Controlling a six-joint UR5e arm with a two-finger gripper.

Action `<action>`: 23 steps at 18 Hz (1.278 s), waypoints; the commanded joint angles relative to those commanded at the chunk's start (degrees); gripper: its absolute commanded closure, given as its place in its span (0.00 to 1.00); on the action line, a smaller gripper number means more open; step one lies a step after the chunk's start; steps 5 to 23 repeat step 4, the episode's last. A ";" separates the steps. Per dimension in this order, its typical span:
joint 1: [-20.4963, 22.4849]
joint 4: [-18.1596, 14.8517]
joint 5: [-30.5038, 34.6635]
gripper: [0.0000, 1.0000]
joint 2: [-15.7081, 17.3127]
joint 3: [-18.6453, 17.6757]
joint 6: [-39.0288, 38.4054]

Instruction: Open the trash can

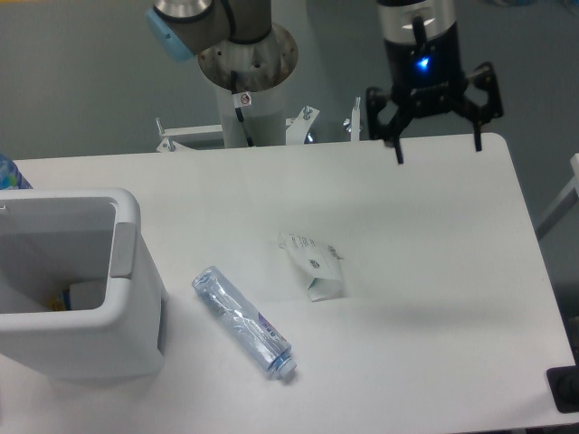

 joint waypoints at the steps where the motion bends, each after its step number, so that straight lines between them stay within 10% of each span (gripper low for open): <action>1: 0.44 0.52 0.09 0.00 0.35 -0.88 1.77; 23: 1.50 0.44 0.09 0.00 0.44 -1.24 2.23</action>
